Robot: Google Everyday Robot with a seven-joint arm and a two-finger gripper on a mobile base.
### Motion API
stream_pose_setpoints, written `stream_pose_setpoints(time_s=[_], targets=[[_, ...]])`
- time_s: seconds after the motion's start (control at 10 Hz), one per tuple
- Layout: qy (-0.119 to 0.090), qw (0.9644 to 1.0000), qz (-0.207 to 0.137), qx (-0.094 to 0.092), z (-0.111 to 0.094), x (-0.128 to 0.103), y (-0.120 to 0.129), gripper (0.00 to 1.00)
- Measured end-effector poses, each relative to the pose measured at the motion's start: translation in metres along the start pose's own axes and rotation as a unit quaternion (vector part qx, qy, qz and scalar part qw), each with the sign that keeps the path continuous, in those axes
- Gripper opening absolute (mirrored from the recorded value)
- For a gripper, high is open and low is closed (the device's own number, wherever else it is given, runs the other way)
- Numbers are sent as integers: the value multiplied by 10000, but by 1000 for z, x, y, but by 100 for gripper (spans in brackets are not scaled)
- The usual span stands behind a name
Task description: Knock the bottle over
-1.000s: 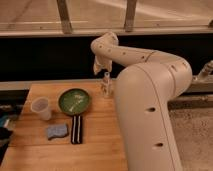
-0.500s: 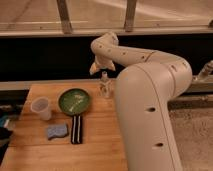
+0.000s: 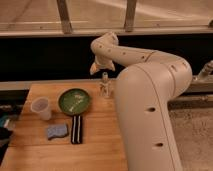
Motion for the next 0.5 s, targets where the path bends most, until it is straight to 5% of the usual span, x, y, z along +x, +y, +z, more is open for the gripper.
stream_pose_setpoints(time_s=[0.5], targets=[[0,10000,0,0,0,0,0,14]])
